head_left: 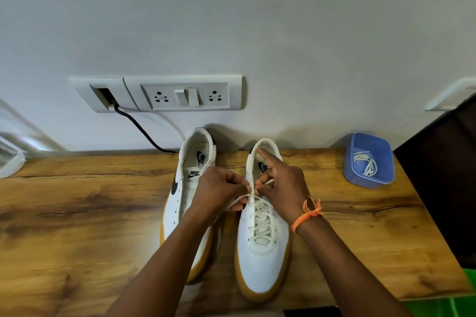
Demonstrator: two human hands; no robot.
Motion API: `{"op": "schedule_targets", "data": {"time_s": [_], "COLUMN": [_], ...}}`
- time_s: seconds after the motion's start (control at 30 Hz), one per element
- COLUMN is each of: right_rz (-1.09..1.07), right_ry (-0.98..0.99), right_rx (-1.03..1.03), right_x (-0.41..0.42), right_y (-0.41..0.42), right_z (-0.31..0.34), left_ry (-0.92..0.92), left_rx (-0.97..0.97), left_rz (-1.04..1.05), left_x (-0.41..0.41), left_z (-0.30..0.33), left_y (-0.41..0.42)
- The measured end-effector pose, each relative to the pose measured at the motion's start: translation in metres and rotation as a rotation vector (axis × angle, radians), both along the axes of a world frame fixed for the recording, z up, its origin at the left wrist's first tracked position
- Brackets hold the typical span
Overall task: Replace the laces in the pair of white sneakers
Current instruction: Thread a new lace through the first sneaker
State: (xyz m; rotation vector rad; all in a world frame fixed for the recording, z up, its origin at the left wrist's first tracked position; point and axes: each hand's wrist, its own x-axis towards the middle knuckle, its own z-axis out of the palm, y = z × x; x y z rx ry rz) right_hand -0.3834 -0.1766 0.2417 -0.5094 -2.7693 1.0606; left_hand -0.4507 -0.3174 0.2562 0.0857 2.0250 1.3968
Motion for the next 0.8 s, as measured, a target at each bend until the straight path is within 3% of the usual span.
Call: {"op": "schedule_targets", "data": {"time_s": [0.3,0.47,0.7,0.8], "right_rz": [0.014,0.054,0.098,0.021], "right_ry": [0.003,-0.016,-0.051,-0.01], "right_rx": [-0.121,-0.125,-0.144,-0.358], "right_x": [0.001,0.002,0.008,0.007], "right_y": [0.0,0.007,0.024,0.031], "right_z": [-0.004,-0.003,0.001,0.008], "left_ry": [0.019,0.294,0.305,0.38], "left_rx": [-0.018,-0.125,0.185,0.143], "left_rz": [0.002,-0.013,0.62,0.554], "left_x": [0.001,-0.001,-0.032,-0.032], "left_z": [-0.005,-0.004,0.012,0.014], "left_y": [0.0,0.003,-0.023,-0.02]}}
